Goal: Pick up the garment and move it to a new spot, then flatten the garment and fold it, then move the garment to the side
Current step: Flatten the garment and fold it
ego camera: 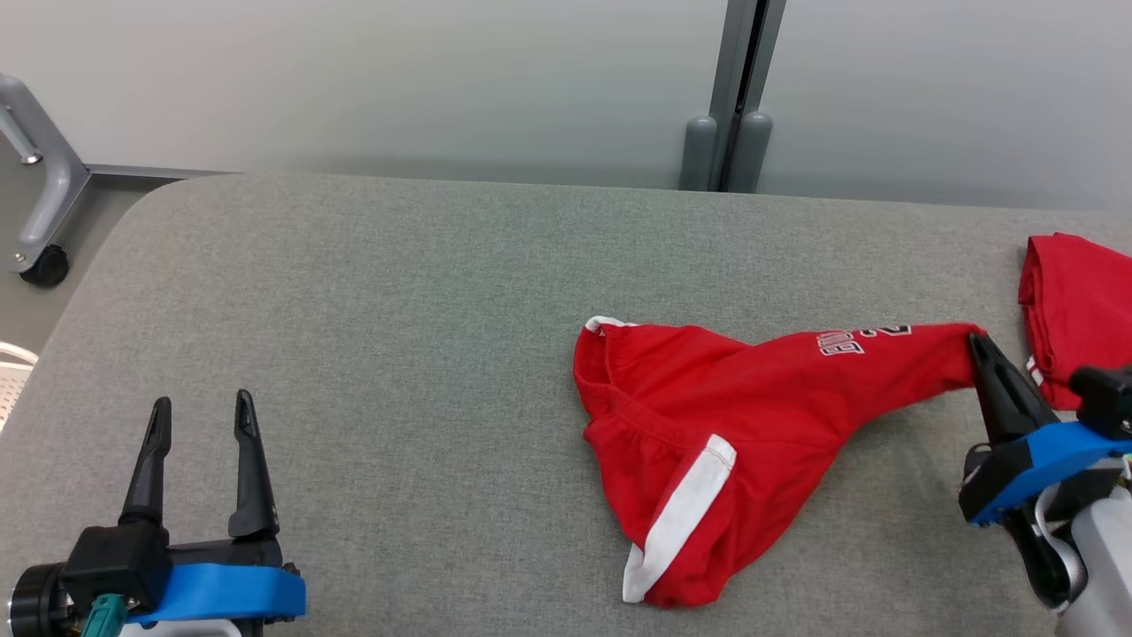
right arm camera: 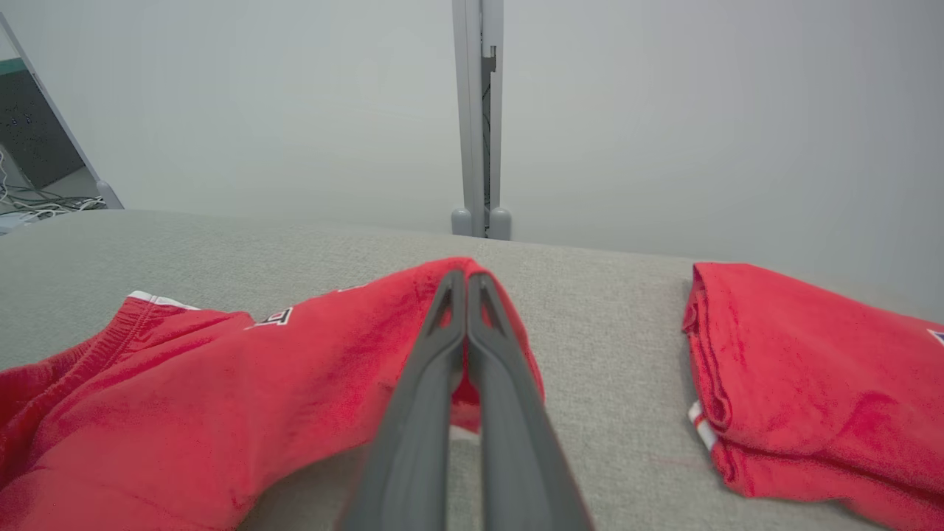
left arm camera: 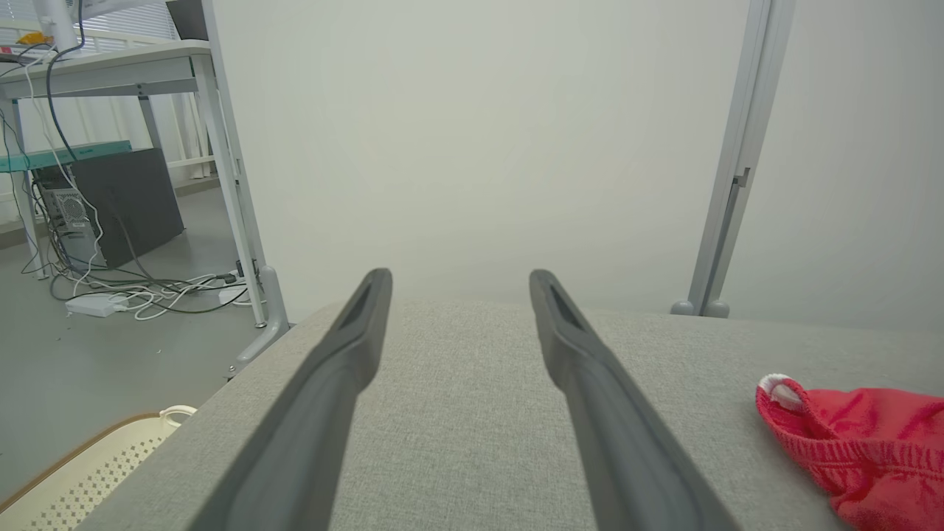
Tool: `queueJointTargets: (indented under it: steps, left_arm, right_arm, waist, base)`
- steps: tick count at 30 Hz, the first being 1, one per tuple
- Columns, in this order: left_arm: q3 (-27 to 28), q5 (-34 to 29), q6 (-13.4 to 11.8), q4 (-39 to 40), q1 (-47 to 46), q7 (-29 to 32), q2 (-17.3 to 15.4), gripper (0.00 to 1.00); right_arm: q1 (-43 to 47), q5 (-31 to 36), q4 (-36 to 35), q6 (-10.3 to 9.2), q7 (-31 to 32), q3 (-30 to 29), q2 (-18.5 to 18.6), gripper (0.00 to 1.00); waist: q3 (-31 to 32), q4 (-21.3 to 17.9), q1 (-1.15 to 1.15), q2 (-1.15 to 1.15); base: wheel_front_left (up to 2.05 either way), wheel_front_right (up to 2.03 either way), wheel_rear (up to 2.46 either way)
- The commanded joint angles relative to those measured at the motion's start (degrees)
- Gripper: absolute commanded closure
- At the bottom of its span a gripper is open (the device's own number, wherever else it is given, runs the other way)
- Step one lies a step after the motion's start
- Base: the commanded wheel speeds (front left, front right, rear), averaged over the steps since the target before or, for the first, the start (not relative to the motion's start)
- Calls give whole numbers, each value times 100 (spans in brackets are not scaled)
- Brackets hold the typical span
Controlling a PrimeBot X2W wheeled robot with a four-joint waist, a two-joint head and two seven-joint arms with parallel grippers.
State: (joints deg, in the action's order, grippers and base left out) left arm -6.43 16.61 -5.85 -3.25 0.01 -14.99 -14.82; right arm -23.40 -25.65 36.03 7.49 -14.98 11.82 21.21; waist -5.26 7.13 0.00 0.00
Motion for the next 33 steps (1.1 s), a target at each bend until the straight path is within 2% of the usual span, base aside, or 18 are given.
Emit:
queueJointTargets:
  steps: [1,2,4,5,9,14,16,21,27,33]
  left_arm:
    - [19,-32,-8,32,67,-25,-3,0]
    - [27,-34,-8,36,69,-25,-1,0]
    - [24,-42,2,35,57,-25,17,0]
    - [26,-41,7,30,53,-25,23,0]
    - [61,-46,28,-1,86,-25,19,0]
    - [102,-54,29,-9,106,-25,-26,0]
    - [103,-56,27,5,122,-25,-31,0]
    - [70,-60,30,22,103,-25,-17,0]
    - [36,-71,59,13,5,-25,-3,0]
    - [41,-81,67,-12,-42,-25,10,0]
  right_arm:
    - [238,46,-56,1,126,-164,32,100]
    - [316,79,-75,1,232,-271,49,100]
    - [406,180,-147,1,366,-419,56,25]
    - [449,233,-215,1,392,-499,8,0]
    - [600,509,-584,1,310,-827,-128,0]
    - [823,845,-1408,1,503,-1057,-423,0]
    - [981,921,-1756,2,700,-920,-575,0]
    - [1310,744,-2288,0,1217,-157,-970,0]
    - [1408,639,-2107,1,1449,738,-1260,0]
    - [1311,633,-1557,1,1390,1017,-1387,0]
  waist:
    - [-13,-14,0,0]
    - [-21,-22,0,0]
    - [-30,-19,0,0]
    - [-28,-23,0,0]
    - [31,-62,0,0]
    - [141,-94,0,0]
    - [160,-97,0,0]
    - [141,-85,0,0]
    - [62,-11,0,0]
    - [21,99,0,0]
  base:
    - [0,0,0]
    - [0,0,0]
    - [0,0,0]
    - [0,0,0]
    - [0,0,0]
    - [0,0,0]
    - [0,0,0]
    - [0,0,0]
    - [0,0,0]
    - [0,0,0]
